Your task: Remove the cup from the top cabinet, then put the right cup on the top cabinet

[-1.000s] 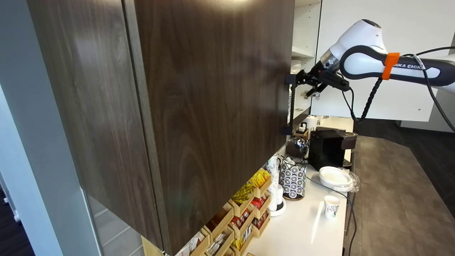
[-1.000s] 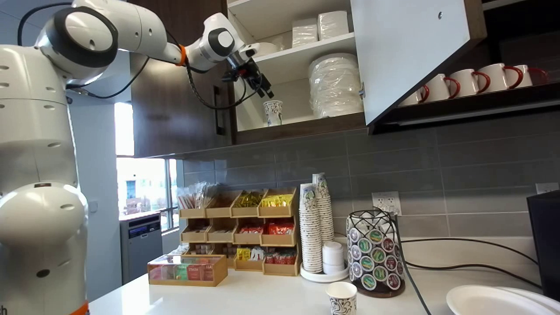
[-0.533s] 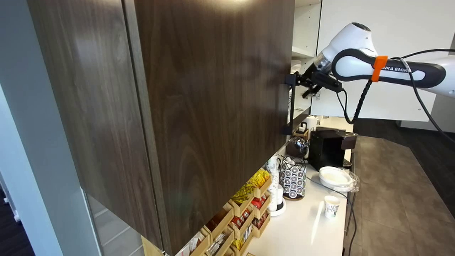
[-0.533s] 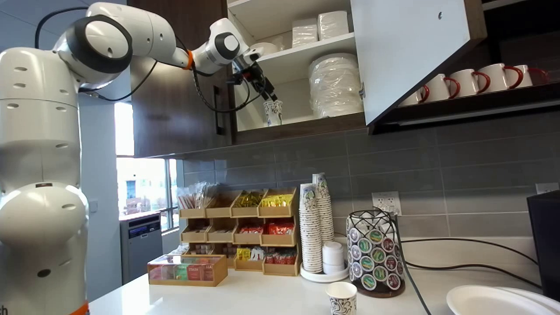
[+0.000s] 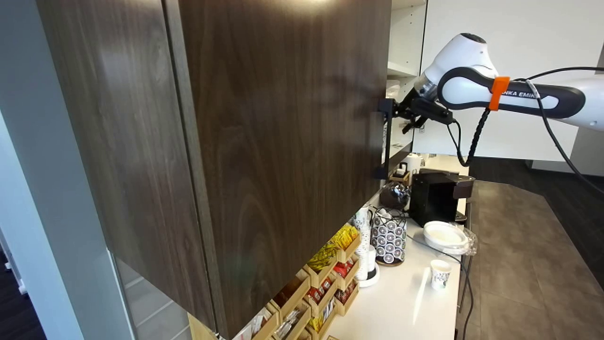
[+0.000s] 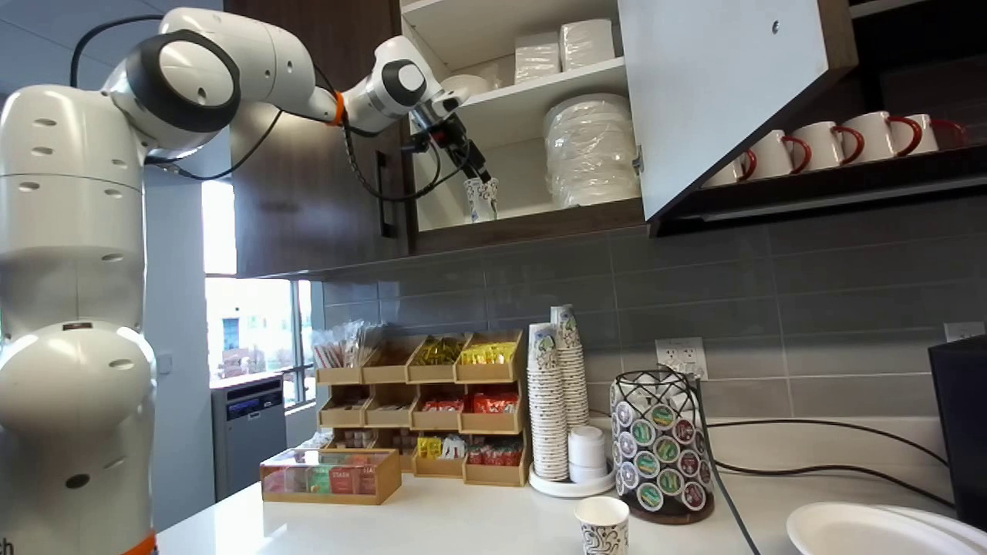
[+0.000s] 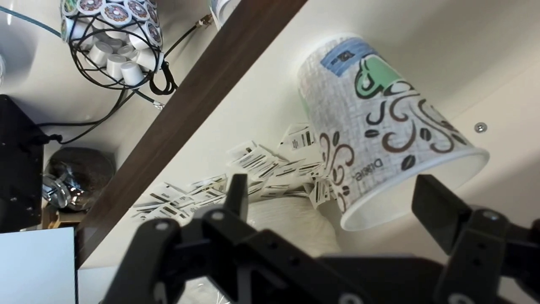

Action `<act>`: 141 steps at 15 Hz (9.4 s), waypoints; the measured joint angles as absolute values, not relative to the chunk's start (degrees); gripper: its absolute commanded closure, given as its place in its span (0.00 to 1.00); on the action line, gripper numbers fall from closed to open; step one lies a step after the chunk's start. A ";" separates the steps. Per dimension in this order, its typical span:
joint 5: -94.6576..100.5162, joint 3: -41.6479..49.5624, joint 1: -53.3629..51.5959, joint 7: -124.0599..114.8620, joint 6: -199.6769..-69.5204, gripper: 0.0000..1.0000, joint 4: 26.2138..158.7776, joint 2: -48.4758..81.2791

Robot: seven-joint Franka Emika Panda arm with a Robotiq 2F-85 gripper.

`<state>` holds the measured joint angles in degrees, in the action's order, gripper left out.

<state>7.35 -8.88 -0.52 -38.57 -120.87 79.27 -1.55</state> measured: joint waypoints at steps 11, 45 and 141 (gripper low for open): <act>8.42 -8.47 -0.02 -39.15 -118.51 1.00 79.44 -1.90; -10.36 -1.79 -2.22 -10.78 -114.56 0.99 102.02 -27.18; -97.42 4.70 -7.07 81.81 -177.58 0.00 134.14 10.20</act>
